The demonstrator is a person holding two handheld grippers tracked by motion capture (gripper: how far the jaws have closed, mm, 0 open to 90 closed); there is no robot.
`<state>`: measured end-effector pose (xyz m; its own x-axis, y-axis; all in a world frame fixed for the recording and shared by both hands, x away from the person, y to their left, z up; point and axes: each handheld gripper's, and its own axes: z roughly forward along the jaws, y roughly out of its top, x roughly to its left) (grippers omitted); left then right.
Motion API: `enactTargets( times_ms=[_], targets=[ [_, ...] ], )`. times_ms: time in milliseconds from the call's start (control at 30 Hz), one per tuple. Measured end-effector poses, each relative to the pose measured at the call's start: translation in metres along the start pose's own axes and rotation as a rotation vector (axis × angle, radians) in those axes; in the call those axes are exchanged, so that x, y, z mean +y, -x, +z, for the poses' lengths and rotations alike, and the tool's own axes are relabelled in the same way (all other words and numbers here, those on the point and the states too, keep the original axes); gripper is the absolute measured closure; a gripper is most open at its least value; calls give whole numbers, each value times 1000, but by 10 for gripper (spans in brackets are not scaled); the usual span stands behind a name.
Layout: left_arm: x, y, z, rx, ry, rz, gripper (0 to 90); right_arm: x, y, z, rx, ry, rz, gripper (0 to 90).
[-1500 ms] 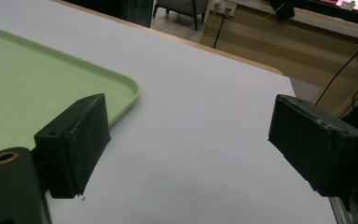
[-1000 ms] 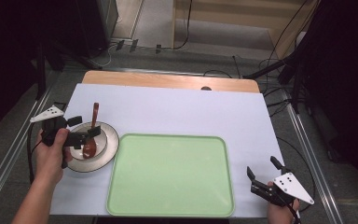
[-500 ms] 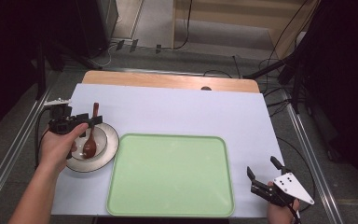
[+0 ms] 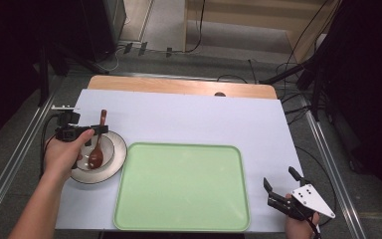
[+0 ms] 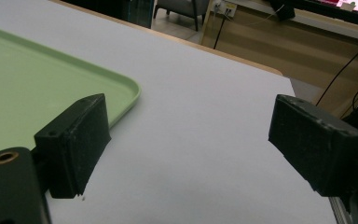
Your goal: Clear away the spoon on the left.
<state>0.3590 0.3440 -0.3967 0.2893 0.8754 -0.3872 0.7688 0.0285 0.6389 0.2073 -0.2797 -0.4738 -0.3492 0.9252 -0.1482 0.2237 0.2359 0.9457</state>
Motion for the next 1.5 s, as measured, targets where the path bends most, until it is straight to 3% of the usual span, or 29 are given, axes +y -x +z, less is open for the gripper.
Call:
enactTargets(
  times_ms=[33,167,233,333,533,800,833,1067,1500],
  targets=[
    [0,0,0,3,5,3,781,0,0,0,0,0,0,132],
    [0,1,-1,-1,4,26,806,0,0,0,0,0,-1,132],
    [0,2,-3,-39,-3,9,817,0,0,0,0,1,-1,132],
    [0,4,-5,-39,4,21,858,0,0,0,0,0,0,132],
    [1,9,-14,-18,25,45,861,0,0,0,-1,1,-1,132],
    [6,14,-26,-29,76,47,861,0,0,0,-2,-1,-1,132],
    [8,16,-30,-48,92,47,861,0,0,0,-2,0,0,132],
    [10,24,-40,-64,129,54,861,0,0,0,0,1,0,132],
    [12,41,-58,-140,152,51,861,0,0,0,-1,1,0,132]
  ],
)
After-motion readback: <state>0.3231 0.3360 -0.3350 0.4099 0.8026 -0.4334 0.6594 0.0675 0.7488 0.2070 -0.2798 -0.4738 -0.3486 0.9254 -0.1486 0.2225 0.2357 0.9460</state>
